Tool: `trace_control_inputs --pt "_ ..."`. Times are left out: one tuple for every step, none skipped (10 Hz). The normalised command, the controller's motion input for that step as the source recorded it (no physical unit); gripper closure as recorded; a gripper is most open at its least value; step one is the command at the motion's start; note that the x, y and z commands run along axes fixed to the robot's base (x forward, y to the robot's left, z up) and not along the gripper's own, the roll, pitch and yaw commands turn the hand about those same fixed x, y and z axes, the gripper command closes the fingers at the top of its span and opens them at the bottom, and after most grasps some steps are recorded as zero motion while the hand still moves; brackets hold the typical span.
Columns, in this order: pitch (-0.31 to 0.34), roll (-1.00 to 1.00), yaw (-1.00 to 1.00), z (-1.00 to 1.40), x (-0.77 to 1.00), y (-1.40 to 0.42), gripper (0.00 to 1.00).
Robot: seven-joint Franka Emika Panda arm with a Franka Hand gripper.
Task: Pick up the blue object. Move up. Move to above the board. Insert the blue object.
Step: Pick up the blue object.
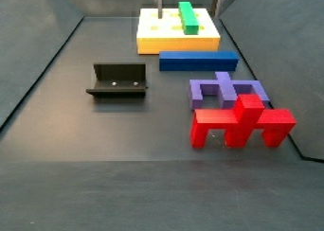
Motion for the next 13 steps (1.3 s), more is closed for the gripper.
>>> trace_control_inputs --pt "-0.123 -0.16 -0.18 -0.04 0.00 0.00 0.00" --pt "-0.189 -0.41 -0.50 -0.19 -0.02 0.00 0.00" --pt "-0.280 -0.33 -0.75 -0.16 -0.10 -0.08 0.00" --pt "-0.301 -0.27 -0.80 -0.18 -0.10 -0.11 0.00" --pt "-0.301 -0.25 -0.75 -0.18 -0.09 -0.19 0.00" --pt "-0.274 -0.20 -0.79 -0.18 -0.05 -0.20 0.00" --pt "-0.076 0.00 -0.79 -0.26 0.00 -0.45 0.00" --pt "-0.040 0.00 -0.82 -0.24 0.00 -0.44 0.00" --pt "-0.037 0.00 -0.82 -0.24 0.00 -0.43 0.00" --pt "-0.033 0.00 -0.83 -0.23 0.00 -0.43 0.00" --pt "-0.013 0.00 -0.85 -0.23 0.00 -0.41 0.00" --pt "-0.014 0.00 -0.85 -0.23 0.00 -0.40 0.00" --pt "-0.011 0.00 -0.85 -0.23 0.00 -0.40 0.00"
